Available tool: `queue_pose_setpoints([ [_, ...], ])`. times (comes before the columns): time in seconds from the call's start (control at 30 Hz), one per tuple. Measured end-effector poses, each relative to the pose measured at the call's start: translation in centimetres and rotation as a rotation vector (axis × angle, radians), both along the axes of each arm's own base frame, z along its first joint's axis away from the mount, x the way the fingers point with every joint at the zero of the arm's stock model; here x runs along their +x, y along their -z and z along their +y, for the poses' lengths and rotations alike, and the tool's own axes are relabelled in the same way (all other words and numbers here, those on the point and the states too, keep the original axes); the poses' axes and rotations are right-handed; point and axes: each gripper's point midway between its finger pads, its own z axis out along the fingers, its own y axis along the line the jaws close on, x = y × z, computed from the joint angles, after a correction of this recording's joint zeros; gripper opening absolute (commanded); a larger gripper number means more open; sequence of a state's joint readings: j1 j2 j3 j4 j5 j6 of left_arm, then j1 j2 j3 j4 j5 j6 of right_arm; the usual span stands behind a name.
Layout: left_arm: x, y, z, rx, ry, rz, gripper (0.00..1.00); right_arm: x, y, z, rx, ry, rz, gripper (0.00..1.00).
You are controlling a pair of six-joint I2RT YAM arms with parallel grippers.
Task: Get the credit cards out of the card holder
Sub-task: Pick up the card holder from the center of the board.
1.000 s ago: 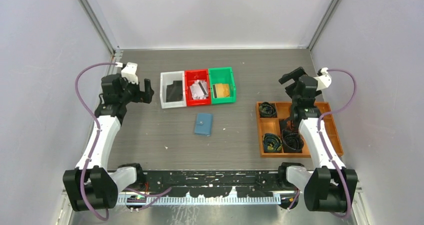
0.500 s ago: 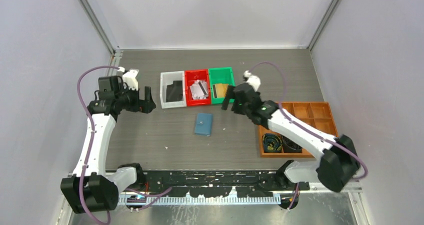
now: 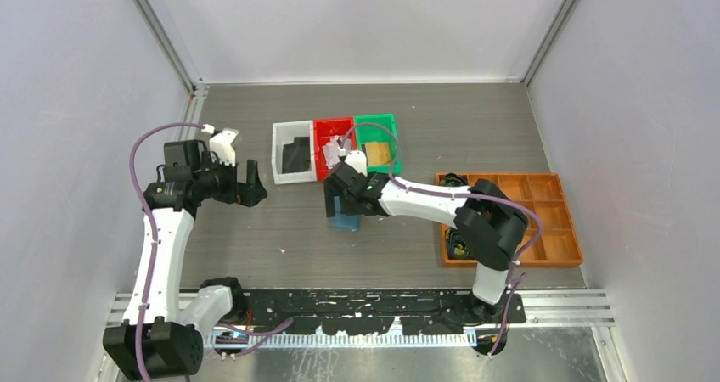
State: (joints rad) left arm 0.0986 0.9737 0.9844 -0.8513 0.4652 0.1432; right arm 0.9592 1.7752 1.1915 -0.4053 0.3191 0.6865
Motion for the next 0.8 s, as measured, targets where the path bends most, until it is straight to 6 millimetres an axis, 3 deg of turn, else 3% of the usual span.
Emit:
queue_pose_setpoints([
  [0.13, -0.2, -0.1, 0.0, 0.007, 0.008, -0.007, 1.0, 0.8, 0.8, 1.0, -0.014, 0.004, 0.005, 0.99],
  [0.37, -0.3, 0.0, 0.1, 0.021, 0.017, -0.005, 1.0, 0.9, 3.8, 1.3, -0.079, 0.002, 0.034, 0.99],
  [0.53, -0.4, 0.1, 0.2, 0.025, 0.019, -0.001, 1.0, 0.9, 3.9, 2.4, -0.084, -0.013, 0.019, 1.0],
  [0.8, -0.2, 0.0, 0.3, 0.026, 0.016, 0.003, 1.0, -2.0, 4.2, 3.8, -0.134, -0.104, -0.017, 1.0],
])
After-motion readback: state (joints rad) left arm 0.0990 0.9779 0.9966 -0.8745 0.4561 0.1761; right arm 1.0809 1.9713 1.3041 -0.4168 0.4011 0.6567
